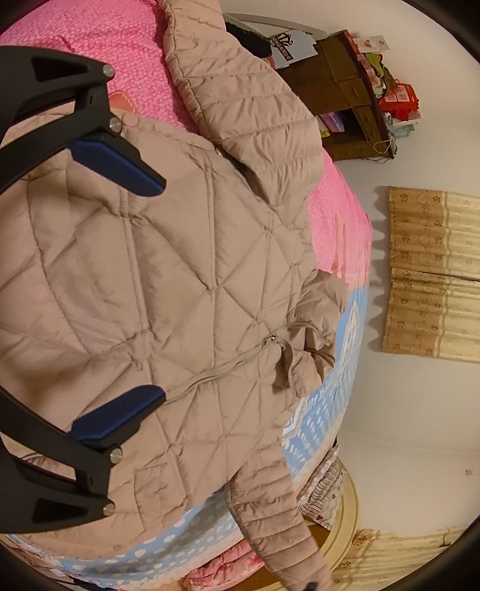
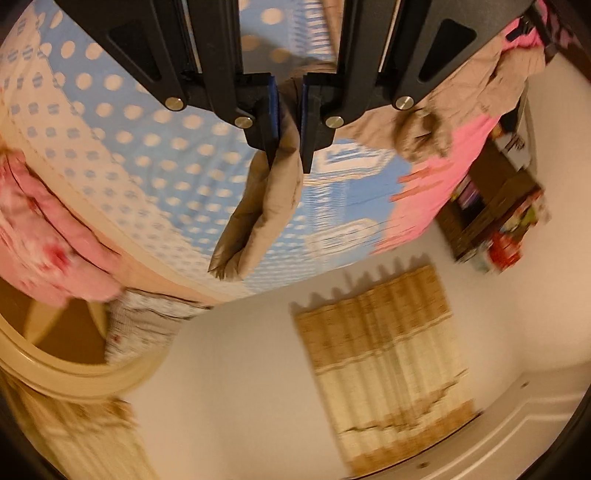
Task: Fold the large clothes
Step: 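Lift the sleeve with the right tool and fold it across the jacket front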
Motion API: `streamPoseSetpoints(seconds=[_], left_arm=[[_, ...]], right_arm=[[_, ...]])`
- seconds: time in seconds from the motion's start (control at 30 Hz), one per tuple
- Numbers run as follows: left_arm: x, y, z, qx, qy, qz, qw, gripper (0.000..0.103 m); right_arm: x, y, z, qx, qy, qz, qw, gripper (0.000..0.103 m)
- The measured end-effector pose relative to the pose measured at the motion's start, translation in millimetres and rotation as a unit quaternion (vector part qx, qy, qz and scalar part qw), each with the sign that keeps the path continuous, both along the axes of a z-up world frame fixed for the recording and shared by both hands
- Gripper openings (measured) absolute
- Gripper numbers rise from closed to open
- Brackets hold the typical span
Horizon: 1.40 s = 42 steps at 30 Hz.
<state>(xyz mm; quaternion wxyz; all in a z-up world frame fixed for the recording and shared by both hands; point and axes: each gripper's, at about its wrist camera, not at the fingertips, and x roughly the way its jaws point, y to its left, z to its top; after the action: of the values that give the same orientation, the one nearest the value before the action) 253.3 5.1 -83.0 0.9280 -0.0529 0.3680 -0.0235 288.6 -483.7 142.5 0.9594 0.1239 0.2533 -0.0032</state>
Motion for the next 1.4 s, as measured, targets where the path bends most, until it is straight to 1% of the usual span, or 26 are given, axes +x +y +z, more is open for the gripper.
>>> streamPoseSetpoints(seconds=[0.17, 0.33, 0.5, 0.63, 0.67, 0.73, 0.83, 0.87, 0.93, 1.0, 1.07, 1.13, 1.23, 1.27, 1.33, 1.37, 1.4], left_arm=[[-9, 6, 2, -0.011, -0.006, -0.002, 0.9999, 0.103], [-16, 18, 3, -0.026, -0.01, 0.001, 0.9996, 0.103], [-20, 32, 3, -0.04, -0.014, 0.008, 0.9991, 0.103], [-23, 46, 2, -0.052, -0.014, 0.016, 0.9984, 0.103], [-24, 48, 2, -0.053, -0.014, 0.018, 0.9983, 0.103], [-25, 54, 1, -0.056, -0.014, 0.022, 0.9981, 0.103], [-27, 61, 1, -0.053, -0.016, 0.029, 0.998, 0.103], [-28, 62, 1, -0.05, -0.016, 0.031, 0.9981, 0.103], [-30, 66, 1, -0.043, -0.02, 0.035, 0.9983, 0.103], [-30, 69, 1, -0.027, -0.022, 0.044, 0.9984, 0.103], [-30, 74, -1, -0.028, -0.019, 0.047, 0.9983, 0.103], [-30, 79, -2, -0.031, -0.017, 0.051, 0.998, 0.103], [-28, 81, -5, -0.027, -0.011, 0.056, 0.998, 0.103], [-27, 80, -5, -0.027, -0.01, 0.056, 0.998, 0.103], [-26, 78, -6, -0.024, -0.009, 0.054, 0.9982, 0.103], [-26, 76, -6, -0.022, -0.008, 0.052, 0.9984, 0.103], [-25, 75, -6, -0.019, -0.008, 0.05, 0.9985, 0.103]], right_arm=[[9, 71, 17, -0.026, -0.002, 0.057, 0.998, 0.008], [19, 136, 22, -0.043, -0.001, 0.103, 0.994, 0.008], [35, 207, 11, -0.064, 0.012, 0.147, 0.987, 0.008], [49, 259, -12, -0.077, 0.024, 0.18, 0.98, 0.008], [55, 276, -21, -0.078, 0.03, 0.191, 0.978, 0.008], [64, 295, -36, -0.086, 0.038, 0.203, 0.975, 0.008], [78, 330, -69, -0.087, 0.054, 0.224, 0.969, 0.008], [83, 343, -83, -0.091, 0.06, 0.227, 0.968, 0.008], [93, 363, -110, -0.08, 0.077, 0.237, 0.965, 0.008], [101, 382, -137, -0.071, 0.092, 0.241, 0.964, 0.008], [108, 397, -165, -0.066, 0.107, 0.248, 0.961, 0.008], [112, 409, -190, -0.054, 0.124, 0.252, 0.958, 0.008], [117, 420, -223, -0.041, 0.148, 0.269, 0.951, 0.008], [118, 422, -237, -0.03, 0.163, 0.276, 0.947, 0.009], [121, 427, -254, -0.02, 0.194, 0.287, 0.938, 0.009], [121, 430, -263, -0.017, 0.214, 0.289, 0.933, 0.013], [119, 430, -268, -0.014, 0.223, 0.292, 0.93, 0.016]])
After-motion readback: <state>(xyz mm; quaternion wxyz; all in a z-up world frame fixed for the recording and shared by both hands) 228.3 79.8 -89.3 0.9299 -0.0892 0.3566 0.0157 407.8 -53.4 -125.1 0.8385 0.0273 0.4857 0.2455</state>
